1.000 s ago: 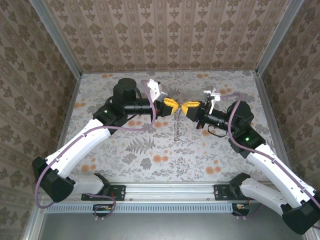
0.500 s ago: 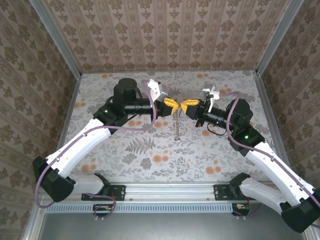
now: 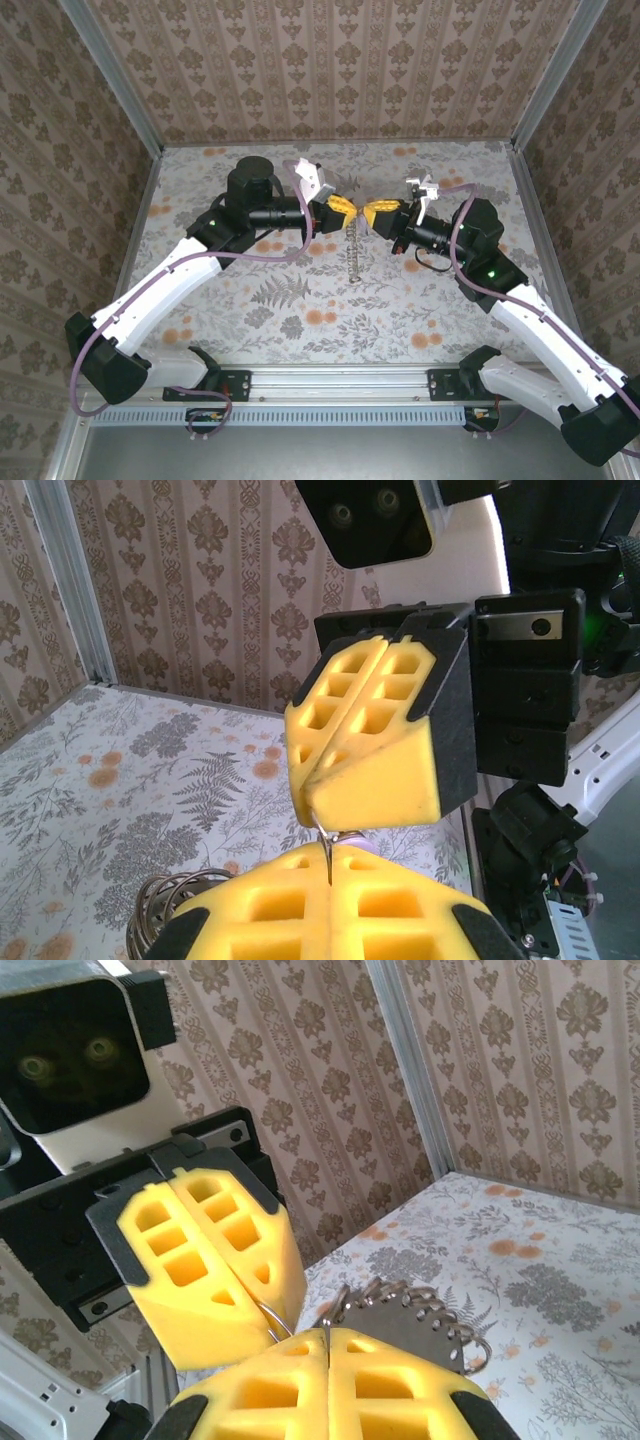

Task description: Put the keys on the keyring

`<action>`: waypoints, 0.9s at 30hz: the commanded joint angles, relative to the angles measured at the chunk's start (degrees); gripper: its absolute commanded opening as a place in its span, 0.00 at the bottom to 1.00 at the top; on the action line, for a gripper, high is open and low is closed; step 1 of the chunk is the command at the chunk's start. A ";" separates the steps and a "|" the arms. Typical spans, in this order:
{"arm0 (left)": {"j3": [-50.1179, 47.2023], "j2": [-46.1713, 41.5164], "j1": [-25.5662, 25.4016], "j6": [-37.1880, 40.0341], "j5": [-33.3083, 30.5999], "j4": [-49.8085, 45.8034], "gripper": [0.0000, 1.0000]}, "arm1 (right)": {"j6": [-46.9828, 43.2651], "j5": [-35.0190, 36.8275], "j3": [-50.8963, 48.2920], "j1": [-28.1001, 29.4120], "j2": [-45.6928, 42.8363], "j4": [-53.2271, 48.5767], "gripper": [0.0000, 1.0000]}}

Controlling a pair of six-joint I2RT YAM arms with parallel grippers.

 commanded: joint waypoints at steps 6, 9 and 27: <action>-0.48 -3.73 -1.36 -0.05 2.89 5.33 0.00 | 0.91 1.99 -2.41 -0.57 -0.01 -1.62 0.00; -0.79 -3.64 -1.38 -0.48 2.53 6.08 0.00 | 1.73 0.22 -2.65 -0.57 0.08 -0.84 0.00; -4.26 -2.92 -1.69 -3.84 -0.96 12.70 0.00 | 7.31 -4.77 -3.51 -0.84 -0.32 5.00 0.14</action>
